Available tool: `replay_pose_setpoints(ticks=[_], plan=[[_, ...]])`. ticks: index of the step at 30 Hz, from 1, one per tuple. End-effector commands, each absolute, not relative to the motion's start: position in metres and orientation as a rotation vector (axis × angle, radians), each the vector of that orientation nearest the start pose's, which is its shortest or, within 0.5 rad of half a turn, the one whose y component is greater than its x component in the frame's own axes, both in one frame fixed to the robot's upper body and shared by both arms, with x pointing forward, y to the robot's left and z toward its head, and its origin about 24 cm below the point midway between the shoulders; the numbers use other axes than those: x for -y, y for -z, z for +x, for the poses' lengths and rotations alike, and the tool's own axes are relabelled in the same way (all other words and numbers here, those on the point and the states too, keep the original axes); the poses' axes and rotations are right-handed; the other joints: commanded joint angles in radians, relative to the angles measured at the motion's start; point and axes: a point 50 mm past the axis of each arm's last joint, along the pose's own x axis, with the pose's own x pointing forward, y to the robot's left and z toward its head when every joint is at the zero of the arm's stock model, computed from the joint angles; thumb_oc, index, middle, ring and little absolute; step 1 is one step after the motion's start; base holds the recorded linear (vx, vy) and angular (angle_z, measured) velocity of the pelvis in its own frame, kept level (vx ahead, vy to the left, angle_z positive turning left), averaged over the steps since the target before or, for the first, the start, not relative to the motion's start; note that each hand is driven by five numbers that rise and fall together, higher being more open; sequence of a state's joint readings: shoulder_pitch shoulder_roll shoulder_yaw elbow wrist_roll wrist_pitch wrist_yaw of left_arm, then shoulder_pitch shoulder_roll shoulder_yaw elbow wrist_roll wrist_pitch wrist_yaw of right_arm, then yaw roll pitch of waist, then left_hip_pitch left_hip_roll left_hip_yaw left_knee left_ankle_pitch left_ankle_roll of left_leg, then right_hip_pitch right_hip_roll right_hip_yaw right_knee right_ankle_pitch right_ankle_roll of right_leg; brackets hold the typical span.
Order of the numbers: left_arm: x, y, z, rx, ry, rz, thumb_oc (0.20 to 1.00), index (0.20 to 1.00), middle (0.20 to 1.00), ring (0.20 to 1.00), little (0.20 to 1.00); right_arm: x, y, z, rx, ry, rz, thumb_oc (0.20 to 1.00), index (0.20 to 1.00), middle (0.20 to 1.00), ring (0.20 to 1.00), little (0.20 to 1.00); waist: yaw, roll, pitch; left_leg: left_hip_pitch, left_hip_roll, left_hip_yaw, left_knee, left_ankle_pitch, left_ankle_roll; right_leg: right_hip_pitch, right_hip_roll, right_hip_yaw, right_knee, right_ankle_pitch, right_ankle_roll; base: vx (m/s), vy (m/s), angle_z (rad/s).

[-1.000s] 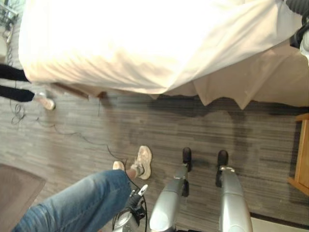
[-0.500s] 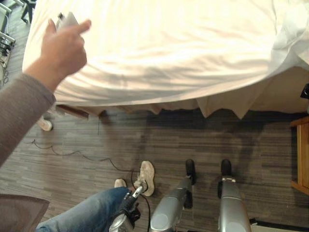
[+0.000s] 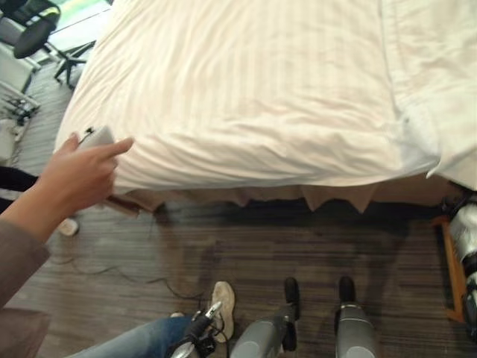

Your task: Making the bed.

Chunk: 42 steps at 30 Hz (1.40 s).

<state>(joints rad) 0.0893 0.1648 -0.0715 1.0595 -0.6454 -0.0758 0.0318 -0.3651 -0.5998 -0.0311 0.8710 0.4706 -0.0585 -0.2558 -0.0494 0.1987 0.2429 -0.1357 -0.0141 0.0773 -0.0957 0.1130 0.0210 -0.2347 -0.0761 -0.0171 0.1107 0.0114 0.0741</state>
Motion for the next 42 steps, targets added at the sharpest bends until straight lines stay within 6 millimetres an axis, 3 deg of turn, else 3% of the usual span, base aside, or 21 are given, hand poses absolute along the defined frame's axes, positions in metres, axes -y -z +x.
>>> replay_pose_setpoints(ticks=[1,10,17,22,28,38,40,41,42], plan=[[-0.211,0.161,0.094,-1.068,-0.416,-0.29,1.0,1.0,1.0,1.0,1.0,0.36,-0.04,0.273,-0.224,0.651,-0.153,1.0,1.0,1.0,1.0,1.0,-0.021,-0.026,-0.046,0.12,-0.06,0.025,0.008,-0.159,0.011,0.084,0.043,0.063,-0.14,0.015,-0.016,0.0,0.048,-0.1],[-0.224,0.162,0.084,-1.112,-0.426,-0.239,1.0,1.0,1.0,1.0,1.0,0.353,-0.016,0.242,-0.275,0.62,-0.194,1.0,1.0,1.0,1.0,1.0,-0.038,-0.101,-0.102,0.174,-0.052,0.053,0.008,-0.187,0.02,0.14,0.055,0.087,-0.165,0.031,-0.001,-0.01,0.06,-0.16],[-0.231,0.162,0.082,-1.139,-0.424,-0.19,1.0,1.0,1.0,1.0,1.0,0.357,-0.033,0.239,-0.18,0.662,-0.167,1.0,1.0,1.0,1.0,1.0,-0.049,-0.126,-0.124,0.207,-0.05,0.067,0.008,-0.207,0.028,0.171,0.058,0.098,-0.166,0.033,0.013,0.0,0.049,-0.07],[-0.229,0.163,0.08,-1.159,-0.407,-0.167,1.0,1.0,1.0,1.0,1.0,0.349,-0.058,0.253,-0.02,0.67,-0.066,1.0,1.0,1.0,1.0,1.0,-0.041,-0.138,-0.139,0.22,-0.049,0.077,0.008,-0.212,0.032,0.181,0.062,0.111,-0.167,0.036,0.019,0.0,0.016,-0.08],[-0.226,0.165,0.076,-1.192,-0.373,-0.137,1.0,1.0,1.0,1.0,1.0,0.321,-0.094,0.28,0.156,0.569,0.015,1.0,1.0,1.0,1.0,1.0,-0.026,-0.142,-0.149,0.231,-0.046,0.086,0.008,-0.216,0.032,0.192,0.066,0.12,-0.174,0.037,0.018,0.0,-0.009,-0.03],[-0.224,0.166,0.074,-1.211,-0.349,-0.123,1.0,1.0,1.0,1.0,1.0,0.281,-0.133,0.324,0.251,0.409,0.048,1.0,1.0,1.0,1.0,1.0,0.002,-0.142,-0.159,0.239,-0.04,0.088,0.008,-0.213,0.025,0.211,0.068,0.117,-0.19,0.034,0.01,0.0,-0.029,0.0],[-0.223,0.167,0.073,-1.217,-0.34,-0.12,1.0,1.0,1.0,1.0,1.0,0.28,-0.138,0.331,0.247,0.403,0.042,0.363,0.363,0.363,0.363,0.363,0.008,-0.14,-0.157,0.238,-0.039,0.087,0.008,-0.211,0.024,0.212,0.068,0.117,-0.196,0.036,0.008,-0.01,-0.038,0.0],[-0.223,0.167,0.073,-1.221,-0.334,-0.115,1.0,1.0,1.0,1.0,1.0,0.278,-0.141,0.337,0.241,0.397,0.043,0.2,0.2,0.2,0.2,0.2,0.013,-0.14,-0.156,0.237,-0.039,0.088,0.008,-0.211,0.023,0.212,0.069,0.118,-0.198,0.038,0.008,-0.01,-0.035,0.0],[-0.222,0.167,0.072,-1.221,-0.329,-0.112,1.0,1.0,1.0,1.0,1.0,0.278,-0.143,0.34,0.239,0.393,0.051,0.2,0.2,0.2,0.2,0.2,0.016,-0.138,-0.154,0.235,-0.038,0.089,0.008,-0.21,0.022,0.21,0.069,0.119,-0.198,0.038,0.008,-0.02,-0.044,0.0]])
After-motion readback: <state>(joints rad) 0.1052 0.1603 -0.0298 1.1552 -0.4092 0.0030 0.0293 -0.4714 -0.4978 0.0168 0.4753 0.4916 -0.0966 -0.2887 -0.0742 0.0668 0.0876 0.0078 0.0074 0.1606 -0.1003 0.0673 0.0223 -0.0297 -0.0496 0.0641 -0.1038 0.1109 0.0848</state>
